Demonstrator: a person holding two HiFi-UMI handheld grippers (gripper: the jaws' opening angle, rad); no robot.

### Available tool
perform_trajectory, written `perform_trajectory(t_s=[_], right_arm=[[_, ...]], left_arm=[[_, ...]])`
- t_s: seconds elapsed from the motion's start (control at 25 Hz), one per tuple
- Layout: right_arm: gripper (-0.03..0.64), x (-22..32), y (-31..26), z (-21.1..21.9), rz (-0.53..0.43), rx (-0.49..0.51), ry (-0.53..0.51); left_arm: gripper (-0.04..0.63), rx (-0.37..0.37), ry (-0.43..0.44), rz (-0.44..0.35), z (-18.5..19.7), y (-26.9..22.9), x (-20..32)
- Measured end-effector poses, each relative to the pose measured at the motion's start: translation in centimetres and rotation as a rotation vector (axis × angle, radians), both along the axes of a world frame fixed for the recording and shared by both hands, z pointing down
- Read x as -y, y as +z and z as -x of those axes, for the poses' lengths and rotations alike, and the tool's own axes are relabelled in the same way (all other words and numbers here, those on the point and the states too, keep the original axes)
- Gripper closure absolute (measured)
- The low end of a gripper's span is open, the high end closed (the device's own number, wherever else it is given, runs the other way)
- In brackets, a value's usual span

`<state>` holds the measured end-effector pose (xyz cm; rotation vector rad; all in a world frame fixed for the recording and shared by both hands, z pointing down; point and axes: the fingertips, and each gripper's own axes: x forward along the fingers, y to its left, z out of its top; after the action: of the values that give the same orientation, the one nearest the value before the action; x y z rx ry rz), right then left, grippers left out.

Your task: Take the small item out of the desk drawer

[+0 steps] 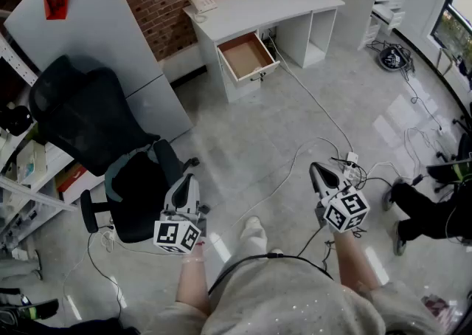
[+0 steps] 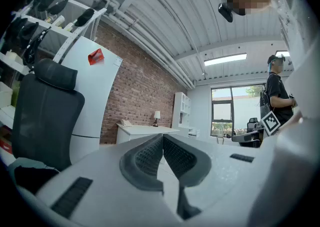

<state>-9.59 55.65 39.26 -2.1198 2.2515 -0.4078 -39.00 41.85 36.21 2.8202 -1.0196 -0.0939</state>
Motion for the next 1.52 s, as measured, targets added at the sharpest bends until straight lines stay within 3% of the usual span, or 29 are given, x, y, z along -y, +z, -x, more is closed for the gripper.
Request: perform_trajectory(t_s=[0.76,1.24,1.52], right_arm=[[0.612,12.9,2.7,-3.1,0.057,0.004,0.034],[0.612,15.5,3.1,-4.8,0.067,0.05,0.125],[0.611,17.8,3.5,-6.8,0.077,0.067,0.15]], left_arm=[[0.589,0.0,0.047,0.037,-3.6,2.1,14.2],[0.589,-0.015,0.059,0.061,-3.4,2.9,18.3],[0.589,-0.009,0.072,0.102,-5.4,4.3,20.2]])
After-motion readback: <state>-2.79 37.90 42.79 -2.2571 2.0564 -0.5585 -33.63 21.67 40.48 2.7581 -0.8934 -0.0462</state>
